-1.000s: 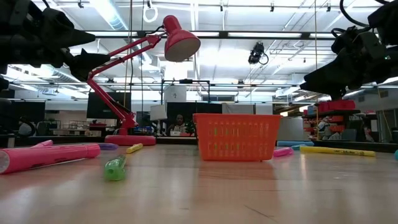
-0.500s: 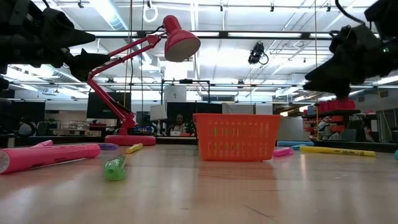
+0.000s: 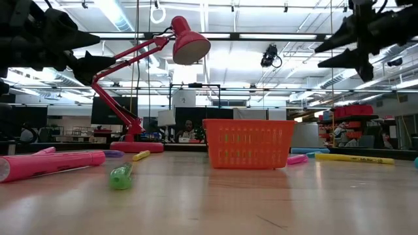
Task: Pick & Place Markers
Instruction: Put the left yellow pen into the orange bin
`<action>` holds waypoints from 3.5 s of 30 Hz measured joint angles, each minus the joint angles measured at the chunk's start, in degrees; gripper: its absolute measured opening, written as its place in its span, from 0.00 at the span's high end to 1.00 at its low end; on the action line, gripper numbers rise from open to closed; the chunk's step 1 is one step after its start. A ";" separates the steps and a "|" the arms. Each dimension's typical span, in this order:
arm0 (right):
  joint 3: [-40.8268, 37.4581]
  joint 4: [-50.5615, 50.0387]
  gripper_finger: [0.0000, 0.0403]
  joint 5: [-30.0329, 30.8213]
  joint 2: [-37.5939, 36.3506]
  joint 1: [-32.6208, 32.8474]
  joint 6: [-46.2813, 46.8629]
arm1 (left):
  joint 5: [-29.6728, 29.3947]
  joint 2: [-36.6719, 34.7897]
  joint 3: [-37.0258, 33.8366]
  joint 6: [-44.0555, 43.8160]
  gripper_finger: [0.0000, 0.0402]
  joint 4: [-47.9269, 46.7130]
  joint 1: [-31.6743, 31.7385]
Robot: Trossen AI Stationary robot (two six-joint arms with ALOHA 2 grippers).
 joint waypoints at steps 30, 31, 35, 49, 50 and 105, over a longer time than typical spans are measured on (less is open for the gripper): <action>37.51 -42.48 0.54 -0.97 20.36 0.02 14.51 | 0.02 0.00 0.01 0.02 0.23 0.00 0.02; 38.59 -43.49 0.54 -1.35 21.10 0.00 14.47 | 0.02 0.00 0.02 0.00 0.23 0.00 0.02; 42.69 -47.58 0.54 -3.11 23.90 0.00 14.00 | 0.01 -0.02 0.01 0.00 0.23 0.00 0.02; 50.25 -62.75 0.54 -11.17 33.34 0.00 11.12 | 0.02 0.00 0.02 0.00 0.23 0.00 0.02; 50.40 -63.05 0.54 -12.30 34.02 0.00 10.74 | 0.02 0.00 0.01 0.00 0.23 0.00 0.02; 41.17 -68.13 0.54 -21.29 50.25 -6.47 -3.64 | 0.01 0.00 0.02 0.02 0.23 0.00 0.01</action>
